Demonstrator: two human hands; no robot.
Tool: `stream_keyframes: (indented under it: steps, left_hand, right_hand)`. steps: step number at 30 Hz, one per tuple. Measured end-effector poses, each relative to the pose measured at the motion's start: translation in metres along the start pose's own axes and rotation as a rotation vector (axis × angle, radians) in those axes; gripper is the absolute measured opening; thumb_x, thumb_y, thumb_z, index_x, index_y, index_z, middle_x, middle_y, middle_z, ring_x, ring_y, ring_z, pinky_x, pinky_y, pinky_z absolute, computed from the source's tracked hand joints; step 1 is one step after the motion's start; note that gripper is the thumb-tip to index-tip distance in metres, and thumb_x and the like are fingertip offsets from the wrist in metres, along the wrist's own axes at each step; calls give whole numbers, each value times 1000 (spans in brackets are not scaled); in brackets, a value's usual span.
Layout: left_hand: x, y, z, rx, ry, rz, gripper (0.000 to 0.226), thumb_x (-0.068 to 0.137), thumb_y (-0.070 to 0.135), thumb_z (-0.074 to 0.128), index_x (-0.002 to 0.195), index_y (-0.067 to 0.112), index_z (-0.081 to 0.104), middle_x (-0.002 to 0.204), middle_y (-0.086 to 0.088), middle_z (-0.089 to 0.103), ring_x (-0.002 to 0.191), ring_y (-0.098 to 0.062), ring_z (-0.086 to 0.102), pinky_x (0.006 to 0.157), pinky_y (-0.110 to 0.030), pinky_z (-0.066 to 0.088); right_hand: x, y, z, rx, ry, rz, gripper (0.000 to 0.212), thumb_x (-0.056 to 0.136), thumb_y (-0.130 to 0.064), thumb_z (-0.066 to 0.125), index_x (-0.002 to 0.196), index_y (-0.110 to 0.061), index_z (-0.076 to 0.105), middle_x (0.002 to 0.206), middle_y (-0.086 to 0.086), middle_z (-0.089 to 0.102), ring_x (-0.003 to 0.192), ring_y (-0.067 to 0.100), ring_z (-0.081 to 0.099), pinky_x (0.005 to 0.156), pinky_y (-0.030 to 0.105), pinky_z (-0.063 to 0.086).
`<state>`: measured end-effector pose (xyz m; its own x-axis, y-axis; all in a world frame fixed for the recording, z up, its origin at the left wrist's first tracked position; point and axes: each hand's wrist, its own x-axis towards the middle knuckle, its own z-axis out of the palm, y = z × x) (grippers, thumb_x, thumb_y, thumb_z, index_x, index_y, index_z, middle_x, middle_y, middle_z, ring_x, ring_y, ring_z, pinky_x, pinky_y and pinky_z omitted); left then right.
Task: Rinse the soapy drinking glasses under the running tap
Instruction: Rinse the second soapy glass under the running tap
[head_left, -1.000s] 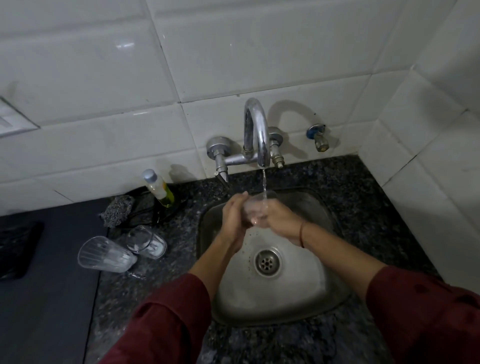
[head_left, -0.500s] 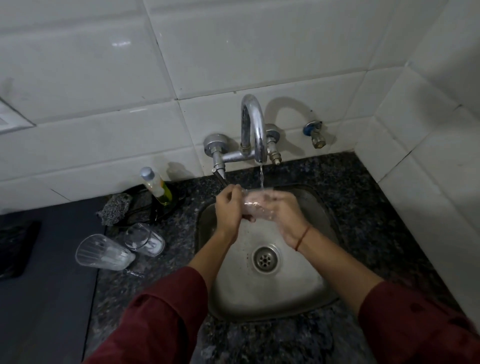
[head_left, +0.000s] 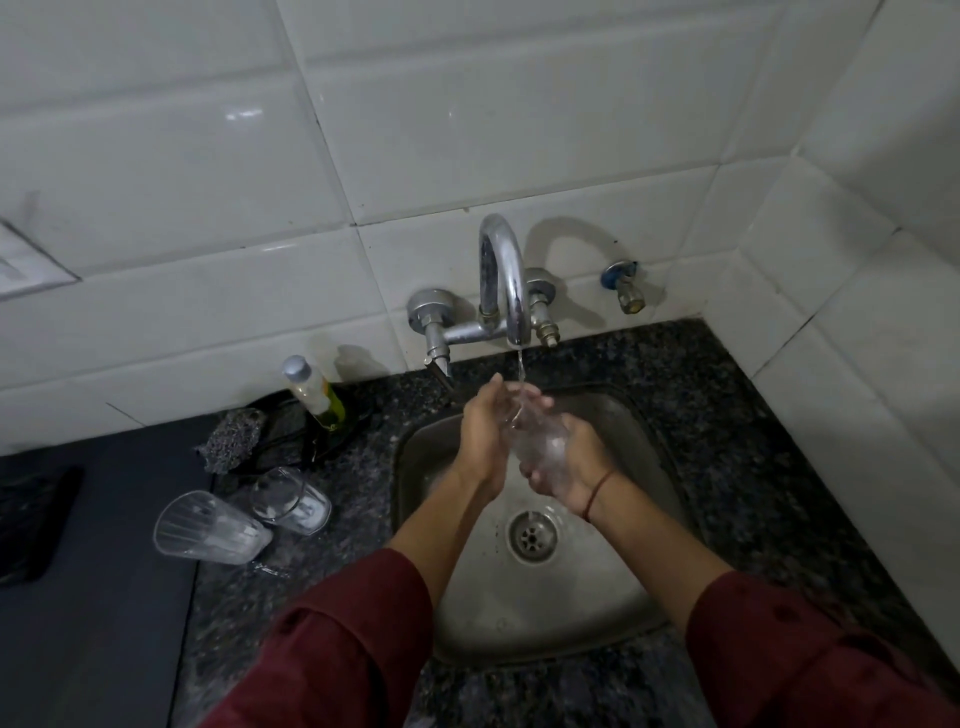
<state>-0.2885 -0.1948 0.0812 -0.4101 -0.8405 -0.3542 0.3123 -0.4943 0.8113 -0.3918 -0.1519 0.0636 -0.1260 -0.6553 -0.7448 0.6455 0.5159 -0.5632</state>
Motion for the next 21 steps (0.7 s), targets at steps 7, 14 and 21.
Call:
stream_keyframes:
  steps: [7,14,21]
  left_hand:
    - [3,6,6,-43,-229,-157,52,104,34,37,80,1,69,76,-16,69,75,-23,66,77,-32,54]
    - [10,12,11,40,-221,-105,51,102,30,39,66,2,64,59,-13,59,62,-24,57,70,-32,50]
    - [16,13,23,37,-155,-18,56,101,32,37,63,2,65,58,-17,60,62,-29,56,68,-35,47]
  right_hand:
    - [5,8,-9,9,-202,150,33,95,-36,39,88,-14,63,73,10,53,44,22,50,35,15,31]
    - [2,3,-5,-13,-218,126,42,98,-43,39,83,-14,65,70,10,58,42,20,46,34,14,29]
    - [12,4,1,134,-181,-20,42,99,-36,35,78,-14,65,62,5,58,40,18,46,36,15,26]
